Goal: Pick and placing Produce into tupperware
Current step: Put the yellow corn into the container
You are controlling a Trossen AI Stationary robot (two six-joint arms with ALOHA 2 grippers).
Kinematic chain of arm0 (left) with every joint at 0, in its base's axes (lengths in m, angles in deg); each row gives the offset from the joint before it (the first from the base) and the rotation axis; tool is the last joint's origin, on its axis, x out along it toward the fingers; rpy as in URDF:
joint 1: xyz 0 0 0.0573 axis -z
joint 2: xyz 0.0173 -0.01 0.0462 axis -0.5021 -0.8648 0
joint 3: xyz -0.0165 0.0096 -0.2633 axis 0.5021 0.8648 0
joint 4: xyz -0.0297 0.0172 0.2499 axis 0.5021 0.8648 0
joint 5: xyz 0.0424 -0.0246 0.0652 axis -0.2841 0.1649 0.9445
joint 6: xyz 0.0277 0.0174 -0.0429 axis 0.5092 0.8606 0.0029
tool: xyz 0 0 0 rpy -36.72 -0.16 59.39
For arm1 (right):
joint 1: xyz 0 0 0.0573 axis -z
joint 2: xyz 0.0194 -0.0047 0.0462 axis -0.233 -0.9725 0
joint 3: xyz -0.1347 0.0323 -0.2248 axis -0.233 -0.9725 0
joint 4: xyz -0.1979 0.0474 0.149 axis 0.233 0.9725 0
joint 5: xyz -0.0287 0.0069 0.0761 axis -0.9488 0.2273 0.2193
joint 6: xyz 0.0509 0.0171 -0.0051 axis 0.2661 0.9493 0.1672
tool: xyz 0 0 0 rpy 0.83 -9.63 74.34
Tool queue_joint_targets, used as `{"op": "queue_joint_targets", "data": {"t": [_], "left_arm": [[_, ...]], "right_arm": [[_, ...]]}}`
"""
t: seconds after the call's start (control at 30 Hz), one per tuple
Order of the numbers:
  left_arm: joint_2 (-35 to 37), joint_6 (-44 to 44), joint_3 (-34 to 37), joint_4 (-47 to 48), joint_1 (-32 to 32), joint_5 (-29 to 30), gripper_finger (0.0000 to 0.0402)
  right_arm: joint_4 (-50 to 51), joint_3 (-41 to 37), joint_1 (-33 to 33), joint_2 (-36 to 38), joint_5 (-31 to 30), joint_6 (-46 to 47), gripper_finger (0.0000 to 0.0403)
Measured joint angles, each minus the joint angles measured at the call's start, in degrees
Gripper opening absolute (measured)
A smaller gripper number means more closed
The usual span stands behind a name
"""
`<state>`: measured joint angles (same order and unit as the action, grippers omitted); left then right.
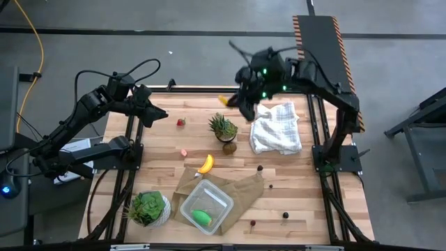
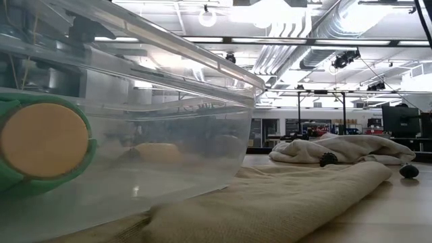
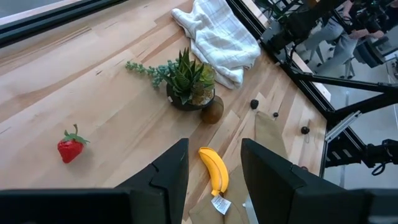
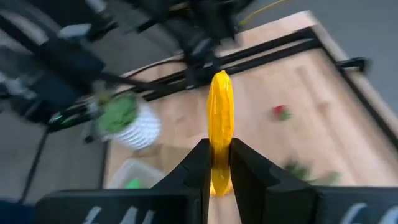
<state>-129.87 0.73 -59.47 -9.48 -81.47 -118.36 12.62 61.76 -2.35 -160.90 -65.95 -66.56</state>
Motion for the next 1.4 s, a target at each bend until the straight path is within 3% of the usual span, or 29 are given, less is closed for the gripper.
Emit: {"op": "queue_joint_targets", "data": {"t": [0.47,0.97,1.17,1.4], "left_arm": [[0.0,-3.15,0.0,0.26,-0.02,-0.02,0.0134],[0.0,-2.98,0.0,0.28,-0.02,1.36,0.0134],[0.0,-3.93,0.0,0.28,-0.02,1.47,0.0134],[0.0,-4.49,0.0,0.24,-0.01,1.49,0.0134]], "right_arm": [[-0.04,0.0,-17.5,-0.02,-0.06,-0.43,0.0039],[-2.98,-0.55,-29.28,-0.23,-0.31,-2.12,0.0039],[-6.05,-6.2,-31.63,-0.28,-2.16,-2.71,0.0039],[-13.05,-18.26,-32.1,-0.35,-2.17,-2.35,0.0039]]}}
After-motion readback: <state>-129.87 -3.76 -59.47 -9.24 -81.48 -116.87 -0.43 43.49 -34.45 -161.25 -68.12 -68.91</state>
